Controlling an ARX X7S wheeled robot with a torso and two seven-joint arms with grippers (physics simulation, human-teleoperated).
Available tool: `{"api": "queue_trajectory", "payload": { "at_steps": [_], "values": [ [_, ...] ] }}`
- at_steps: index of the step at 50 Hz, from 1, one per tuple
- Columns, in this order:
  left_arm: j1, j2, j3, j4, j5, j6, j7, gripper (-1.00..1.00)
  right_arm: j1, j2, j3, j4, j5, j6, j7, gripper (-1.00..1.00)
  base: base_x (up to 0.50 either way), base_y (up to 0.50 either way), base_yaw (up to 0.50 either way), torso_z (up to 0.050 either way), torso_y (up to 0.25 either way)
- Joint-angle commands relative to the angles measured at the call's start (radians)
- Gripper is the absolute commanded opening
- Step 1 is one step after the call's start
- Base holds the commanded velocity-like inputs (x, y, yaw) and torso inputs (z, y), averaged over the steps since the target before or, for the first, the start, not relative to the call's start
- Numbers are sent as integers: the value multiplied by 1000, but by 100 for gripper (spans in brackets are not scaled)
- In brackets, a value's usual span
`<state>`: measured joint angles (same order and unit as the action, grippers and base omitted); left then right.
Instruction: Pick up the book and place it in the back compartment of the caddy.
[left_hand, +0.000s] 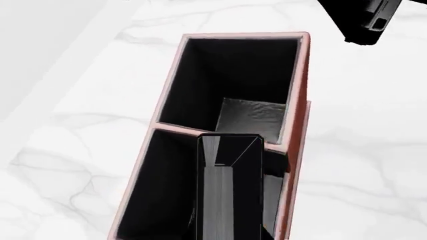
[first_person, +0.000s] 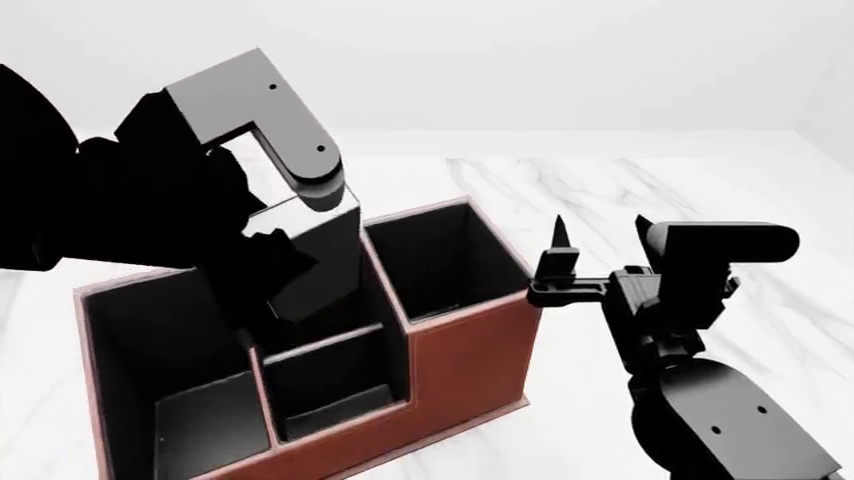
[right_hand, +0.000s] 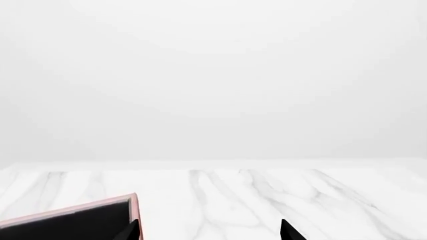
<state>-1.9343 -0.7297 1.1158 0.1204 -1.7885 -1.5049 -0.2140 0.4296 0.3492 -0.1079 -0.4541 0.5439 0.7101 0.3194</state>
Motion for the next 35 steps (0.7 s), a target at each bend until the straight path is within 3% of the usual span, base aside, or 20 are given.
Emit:
{"api": "queue_trajectory", "payload": {
  "at_steps": [1, 12, 26, 30, 35],
  "values": [
    [-22, -26, 87, 32, 416, 91, 233, -100, 6, -5, -5, 7, 3, 0, 8, 100, 0, 0, 0, 0, 0],
    [-35, -25, 117, 30, 498, 131, 265, -100, 16, -6, -22, 30, -14, 11, 25, 100, 0, 0, 0, 0, 1],
    [-37, -25, 121, 29, 495, 134, 263, -100, 17, -3, -25, 31, -10, 9, 29, 100, 0, 0, 0, 0, 1],
    [-6, -23, 82, -4, 401, 121, 219, -100, 20, -4, -26, 44, -16, 6, 33, 100, 0, 0, 0, 0, 0],
    [-2, -28, 105, -3, 432, 127, 232, -100, 18, -2, -23, 44, -10, 6, 33, 100, 0, 0, 0, 0, 2]
  ]
}}
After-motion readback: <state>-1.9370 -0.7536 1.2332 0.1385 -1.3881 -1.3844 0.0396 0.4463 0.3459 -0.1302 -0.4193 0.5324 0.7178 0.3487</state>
